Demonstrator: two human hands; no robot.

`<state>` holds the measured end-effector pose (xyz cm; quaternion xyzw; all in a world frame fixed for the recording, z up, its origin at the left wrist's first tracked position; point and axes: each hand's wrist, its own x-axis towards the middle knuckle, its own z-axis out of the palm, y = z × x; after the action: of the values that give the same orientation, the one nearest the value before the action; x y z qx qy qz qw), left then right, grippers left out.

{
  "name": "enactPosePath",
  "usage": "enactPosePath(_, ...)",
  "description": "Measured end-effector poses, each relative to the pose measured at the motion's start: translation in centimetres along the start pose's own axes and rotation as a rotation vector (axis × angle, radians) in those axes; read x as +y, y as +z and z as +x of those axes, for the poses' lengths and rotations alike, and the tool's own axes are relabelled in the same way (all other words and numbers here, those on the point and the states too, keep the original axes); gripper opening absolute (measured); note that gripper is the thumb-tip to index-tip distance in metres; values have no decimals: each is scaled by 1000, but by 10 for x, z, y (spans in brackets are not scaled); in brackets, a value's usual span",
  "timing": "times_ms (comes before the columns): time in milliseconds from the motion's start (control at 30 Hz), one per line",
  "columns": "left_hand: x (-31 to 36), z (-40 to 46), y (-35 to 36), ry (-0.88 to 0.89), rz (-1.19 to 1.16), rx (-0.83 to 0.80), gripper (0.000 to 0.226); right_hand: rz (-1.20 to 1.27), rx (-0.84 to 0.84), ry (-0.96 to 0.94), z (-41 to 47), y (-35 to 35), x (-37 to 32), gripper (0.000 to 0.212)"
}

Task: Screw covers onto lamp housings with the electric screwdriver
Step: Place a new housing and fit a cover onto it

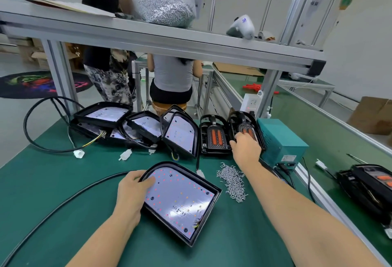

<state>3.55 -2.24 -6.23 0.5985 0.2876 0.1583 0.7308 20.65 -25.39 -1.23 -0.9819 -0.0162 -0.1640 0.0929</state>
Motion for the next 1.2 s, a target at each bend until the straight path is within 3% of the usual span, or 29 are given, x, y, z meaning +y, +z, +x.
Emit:
enactPosePath(167, 4, 2, -1, -72, -7, -49, 3, -47, -29, 58, 8, 5, -2, 21)
enactPosePath(333, 8, 2, -4, -106, -60, -84, 7, 58, 102, -2, 9, -10, -6, 19)
enactPosePath(433, 9, 3, -4, -140, -53, -83, 15, 148, 200, -147, -11, -33, -16, 23)
enactPosePath(633, 14, 0, -6, -210, -121, -152, 20, 352, 440, -706, -119, -67, -43, 24)
enactPosePath(833, 17, -4, -9, -185, -125, -299, 18, 248, 376, -940, -188, -62, -54, 22)
enactPosePath(1200, 12, -10, -14, -230, -197, -366, 35, 61, 85, -904, -224, -52, -68, 30)
